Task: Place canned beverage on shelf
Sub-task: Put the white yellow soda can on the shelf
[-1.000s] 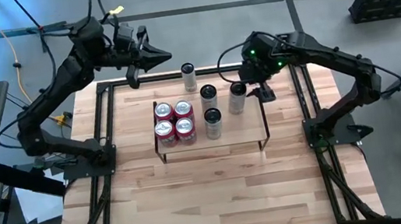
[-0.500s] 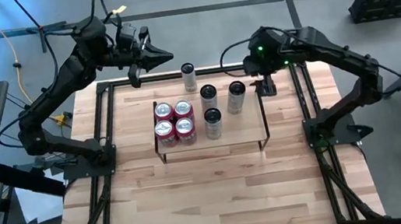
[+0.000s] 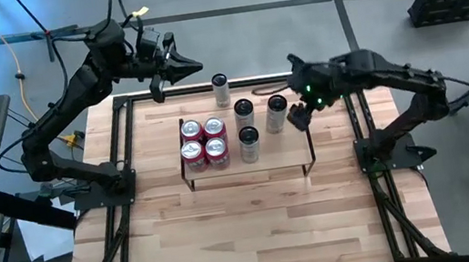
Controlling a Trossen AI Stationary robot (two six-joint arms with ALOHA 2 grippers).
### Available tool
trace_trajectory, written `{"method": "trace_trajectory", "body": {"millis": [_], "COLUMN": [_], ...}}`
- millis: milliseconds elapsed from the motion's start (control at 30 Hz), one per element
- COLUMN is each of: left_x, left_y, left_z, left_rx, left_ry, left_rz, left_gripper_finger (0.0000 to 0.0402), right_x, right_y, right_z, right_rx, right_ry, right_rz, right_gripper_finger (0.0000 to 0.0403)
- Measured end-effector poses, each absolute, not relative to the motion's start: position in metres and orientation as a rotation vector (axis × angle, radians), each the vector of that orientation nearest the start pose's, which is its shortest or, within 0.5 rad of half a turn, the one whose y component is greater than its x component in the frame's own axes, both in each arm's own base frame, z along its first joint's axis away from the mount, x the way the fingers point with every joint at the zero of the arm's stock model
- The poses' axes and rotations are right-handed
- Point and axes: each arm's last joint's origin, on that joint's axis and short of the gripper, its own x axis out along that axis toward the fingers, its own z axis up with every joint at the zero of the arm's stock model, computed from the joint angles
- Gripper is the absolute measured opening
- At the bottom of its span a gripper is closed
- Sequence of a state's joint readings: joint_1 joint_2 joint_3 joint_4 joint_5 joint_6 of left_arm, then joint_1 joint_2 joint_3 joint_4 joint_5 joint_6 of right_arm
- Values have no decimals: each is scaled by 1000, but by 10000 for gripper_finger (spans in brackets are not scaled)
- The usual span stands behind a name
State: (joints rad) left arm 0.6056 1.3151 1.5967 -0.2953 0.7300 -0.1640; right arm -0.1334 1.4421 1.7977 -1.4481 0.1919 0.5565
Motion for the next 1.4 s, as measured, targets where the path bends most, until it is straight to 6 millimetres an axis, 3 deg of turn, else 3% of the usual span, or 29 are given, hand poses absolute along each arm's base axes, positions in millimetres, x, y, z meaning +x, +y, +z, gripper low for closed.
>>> {"method": "trace_trajectory", "body": {"millis": [233,667,867,1167,1400], "left_x": [225,234,237,238,238], "left_y": [131,110,102,100,100], "left_z": [474,468,468,469,469], "left_rx": [-229,-198,-192,-170,-171], "left_ry": [110,163,165,156,156], "left_rz": [-177,-311,-336,-340,-336], "left_gripper_finger": [0,0,0,0,0], "right_x": [246,272,277,282,292], "right_y": [-20,-37,-43,-44,-45], "right_z": [425,419,401,403,394], "right_rx": [492,480,477,442,446], "right_ry": [845,779,913,865,888], "right_rz": [-668,-658,-756,-771,-766], "right_gripper_finger": [302,398,397,393,344]}}
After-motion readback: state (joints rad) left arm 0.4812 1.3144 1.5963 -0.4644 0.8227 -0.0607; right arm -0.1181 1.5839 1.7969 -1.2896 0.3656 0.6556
